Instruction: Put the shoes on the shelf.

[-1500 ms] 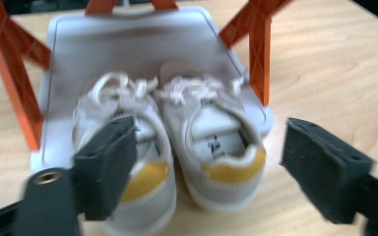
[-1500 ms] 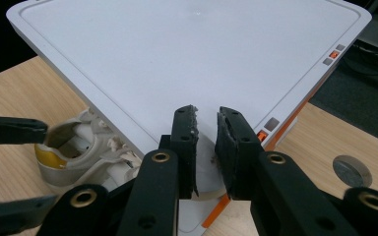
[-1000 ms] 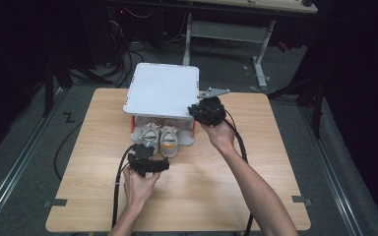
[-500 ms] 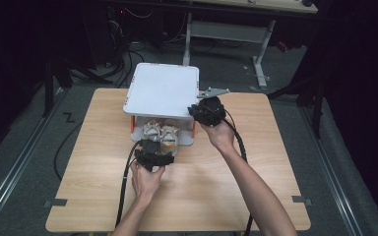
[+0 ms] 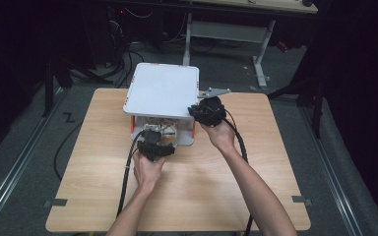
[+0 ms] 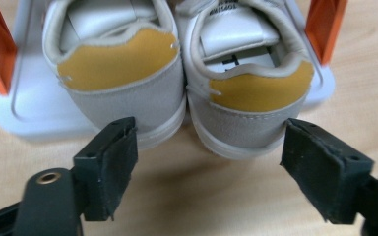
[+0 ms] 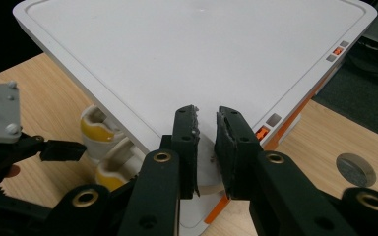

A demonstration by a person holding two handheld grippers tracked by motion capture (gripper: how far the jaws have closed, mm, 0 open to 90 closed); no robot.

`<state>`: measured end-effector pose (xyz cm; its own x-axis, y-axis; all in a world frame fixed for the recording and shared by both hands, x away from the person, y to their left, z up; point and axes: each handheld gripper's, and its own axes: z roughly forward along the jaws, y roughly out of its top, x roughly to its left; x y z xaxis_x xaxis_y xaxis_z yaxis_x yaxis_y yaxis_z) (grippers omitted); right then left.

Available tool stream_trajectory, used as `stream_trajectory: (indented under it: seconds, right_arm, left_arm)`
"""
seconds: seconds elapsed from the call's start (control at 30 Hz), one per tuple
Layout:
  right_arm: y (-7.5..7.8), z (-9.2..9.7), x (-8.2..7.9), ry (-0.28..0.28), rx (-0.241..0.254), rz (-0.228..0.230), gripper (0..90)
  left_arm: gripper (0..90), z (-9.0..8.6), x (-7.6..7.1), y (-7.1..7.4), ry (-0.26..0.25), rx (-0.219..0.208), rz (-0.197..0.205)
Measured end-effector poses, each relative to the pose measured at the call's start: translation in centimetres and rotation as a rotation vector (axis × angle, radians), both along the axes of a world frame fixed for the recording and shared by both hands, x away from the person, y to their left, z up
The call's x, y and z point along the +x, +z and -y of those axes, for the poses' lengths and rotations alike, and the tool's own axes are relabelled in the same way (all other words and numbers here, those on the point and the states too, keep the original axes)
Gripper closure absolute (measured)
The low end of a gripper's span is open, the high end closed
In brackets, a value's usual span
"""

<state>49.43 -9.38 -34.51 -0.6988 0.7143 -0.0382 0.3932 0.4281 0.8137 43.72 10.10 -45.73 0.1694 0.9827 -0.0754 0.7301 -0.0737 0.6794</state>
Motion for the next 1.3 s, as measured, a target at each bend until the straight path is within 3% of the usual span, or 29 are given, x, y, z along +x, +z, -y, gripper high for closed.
stream_trajectory:
  seconds: [0.23,0.67,0.9,1.07,1.3]
  right_arm:
    - [0.0,0.0,-0.1,-0.002,0.0,0.003,78.8]
    - [-0.1,-0.1,-0.1,-0.001,0.0,0.009,79.0]
    - [-0.1,0.0,-0.1,-0.003,0.006,0.01,79.2]
    - [-0.2,0.0,-0.1,-0.001,0.01,0.019,79.2]
    - [-0.3,0.0,-0.3,-0.009,0.008,0.029,79.1]
  left_arm:
    - [26.6,0.5,1.7,-0.1,0.008,0.042,0.024]
    - [30.5,0.8,3.3,-1.0,0.045,0.035,0.097]
    - [30.3,0.8,3.3,-1.1,0.049,0.032,0.095]
    - [29.8,0.8,2.8,-0.9,0.036,0.077,0.103]
    - [30.4,0.3,2.0,-0.6,0.007,0.048,0.105]
